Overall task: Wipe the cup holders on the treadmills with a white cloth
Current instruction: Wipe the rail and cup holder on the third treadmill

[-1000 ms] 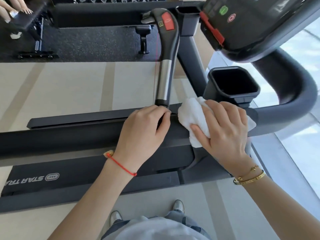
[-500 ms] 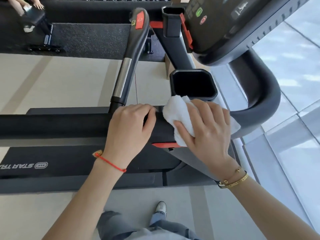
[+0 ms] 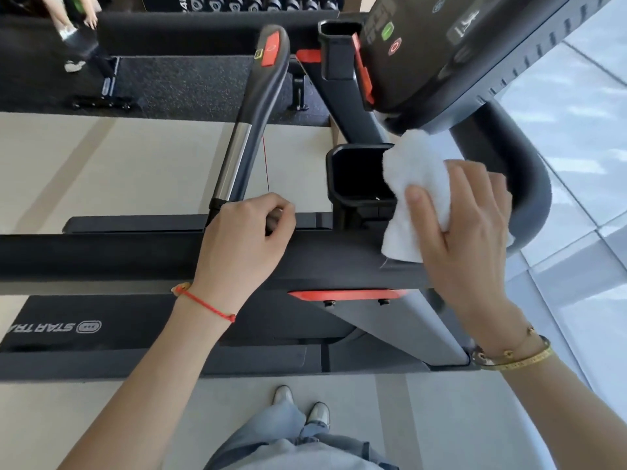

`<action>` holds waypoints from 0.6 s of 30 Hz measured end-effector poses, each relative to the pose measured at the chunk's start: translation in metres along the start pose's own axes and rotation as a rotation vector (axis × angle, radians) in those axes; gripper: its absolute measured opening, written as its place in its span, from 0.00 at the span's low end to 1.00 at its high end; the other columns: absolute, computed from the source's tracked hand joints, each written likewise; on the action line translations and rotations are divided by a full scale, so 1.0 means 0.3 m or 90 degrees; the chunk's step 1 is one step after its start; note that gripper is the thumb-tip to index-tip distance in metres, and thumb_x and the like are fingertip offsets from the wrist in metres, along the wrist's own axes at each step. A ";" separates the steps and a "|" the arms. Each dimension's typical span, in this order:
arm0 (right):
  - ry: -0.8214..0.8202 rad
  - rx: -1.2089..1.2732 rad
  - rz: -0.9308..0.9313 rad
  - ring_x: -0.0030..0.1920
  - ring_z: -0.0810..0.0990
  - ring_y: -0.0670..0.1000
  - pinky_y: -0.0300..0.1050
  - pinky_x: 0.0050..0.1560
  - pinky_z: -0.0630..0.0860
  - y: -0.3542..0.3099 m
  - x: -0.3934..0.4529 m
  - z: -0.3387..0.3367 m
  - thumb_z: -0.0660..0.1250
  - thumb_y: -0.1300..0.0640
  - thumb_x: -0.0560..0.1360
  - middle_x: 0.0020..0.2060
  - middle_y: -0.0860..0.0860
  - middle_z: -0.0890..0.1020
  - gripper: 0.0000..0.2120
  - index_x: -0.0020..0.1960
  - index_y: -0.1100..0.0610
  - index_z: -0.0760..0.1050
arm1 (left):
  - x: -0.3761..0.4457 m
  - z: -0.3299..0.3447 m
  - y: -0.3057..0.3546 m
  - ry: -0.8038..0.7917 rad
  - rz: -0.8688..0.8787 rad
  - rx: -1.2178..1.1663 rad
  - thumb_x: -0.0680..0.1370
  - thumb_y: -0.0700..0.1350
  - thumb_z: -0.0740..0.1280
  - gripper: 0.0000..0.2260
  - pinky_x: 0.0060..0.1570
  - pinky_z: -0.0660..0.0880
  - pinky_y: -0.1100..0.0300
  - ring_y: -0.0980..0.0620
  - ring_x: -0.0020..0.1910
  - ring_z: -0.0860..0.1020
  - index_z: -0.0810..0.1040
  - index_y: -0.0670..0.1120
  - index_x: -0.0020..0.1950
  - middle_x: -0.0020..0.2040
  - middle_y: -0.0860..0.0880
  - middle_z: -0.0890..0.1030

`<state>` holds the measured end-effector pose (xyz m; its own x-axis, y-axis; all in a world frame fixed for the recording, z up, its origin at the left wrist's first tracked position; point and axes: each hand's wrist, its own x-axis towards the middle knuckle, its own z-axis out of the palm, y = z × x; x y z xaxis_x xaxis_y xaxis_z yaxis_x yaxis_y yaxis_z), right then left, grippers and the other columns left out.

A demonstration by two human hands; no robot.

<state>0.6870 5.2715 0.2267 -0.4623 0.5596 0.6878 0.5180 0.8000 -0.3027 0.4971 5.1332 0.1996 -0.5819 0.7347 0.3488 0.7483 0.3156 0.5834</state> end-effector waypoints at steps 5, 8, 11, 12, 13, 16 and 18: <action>-0.094 -0.117 0.076 0.51 0.69 0.59 0.50 0.52 0.62 0.054 0.093 0.040 0.52 0.38 0.81 0.54 0.56 0.75 0.25 0.59 0.58 0.72 | 0.121 0.028 0.024 -0.024 0.021 -0.040 0.81 0.49 0.63 0.10 0.47 0.81 0.53 0.57 0.45 0.81 0.83 0.50 0.56 0.46 0.54 0.84; -0.224 -0.176 0.132 0.56 0.69 0.61 0.53 0.56 0.63 0.082 0.141 0.071 0.54 0.36 0.78 0.58 0.56 0.74 0.28 0.66 0.56 0.69 | 0.186 0.051 0.045 -0.058 0.018 -0.036 0.81 0.53 0.61 0.14 0.51 0.80 0.52 0.57 0.49 0.81 0.81 0.50 0.61 0.52 0.55 0.83; -0.329 -0.186 0.154 0.60 0.69 0.61 0.53 0.58 0.64 0.114 0.182 0.092 0.59 0.38 0.77 0.61 0.58 0.72 0.30 0.71 0.57 0.63 | 0.237 0.075 0.049 -0.116 0.010 -0.019 0.81 0.55 0.60 0.18 0.54 0.79 0.51 0.55 0.51 0.80 0.78 0.51 0.67 0.57 0.56 0.82; -0.368 -0.170 0.168 0.61 0.69 0.61 0.53 0.57 0.64 0.127 0.199 0.095 0.60 0.39 0.77 0.62 0.58 0.72 0.31 0.71 0.58 0.62 | 0.251 0.081 0.048 -0.133 0.005 -0.014 0.81 0.55 0.60 0.18 0.55 0.78 0.51 0.55 0.51 0.80 0.77 0.51 0.68 0.58 0.55 0.81; -0.412 -0.144 0.189 0.62 0.68 0.60 0.51 0.56 0.63 0.137 0.216 0.099 0.60 0.40 0.77 0.62 0.58 0.71 0.30 0.70 0.59 0.61 | 0.264 0.087 0.045 -0.146 -0.001 -0.013 0.81 0.55 0.60 0.19 0.56 0.78 0.50 0.54 0.53 0.80 0.75 0.50 0.70 0.60 0.55 0.81; -0.513 -0.053 0.239 0.59 0.70 0.58 0.48 0.51 0.62 0.166 0.275 0.126 0.59 0.42 0.78 0.62 0.57 0.71 0.26 0.67 0.60 0.61 | 0.295 0.096 0.040 -0.167 -0.019 -0.014 0.81 0.56 0.60 0.21 0.59 0.77 0.49 0.52 0.58 0.80 0.74 0.50 0.71 0.62 0.54 0.80; -0.551 -0.019 0.234 0.56 0.71 0.57 0.49 0.51 0.64 0.179 0.322 0.161 0.59 0.44 0.79 0.61 0.57 0.72 0.24 0.65 0.60 0.61 | 0.311 0.104 0.045 -0.184 -0.035 -0.017 0.81 0.56 0.60 0.21 0.60 0.77 0.49 0.54 0.58 0.80 0.73 0.51 0.72 0.62 0.55 0.80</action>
<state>0.6354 5.3787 0.2451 -0.6341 0.7516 -0.1815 0.7506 0.5419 -0.3782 0.4629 5.2248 0.2173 -0.5037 0.8587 0.0943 0.7073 0.3473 0.6157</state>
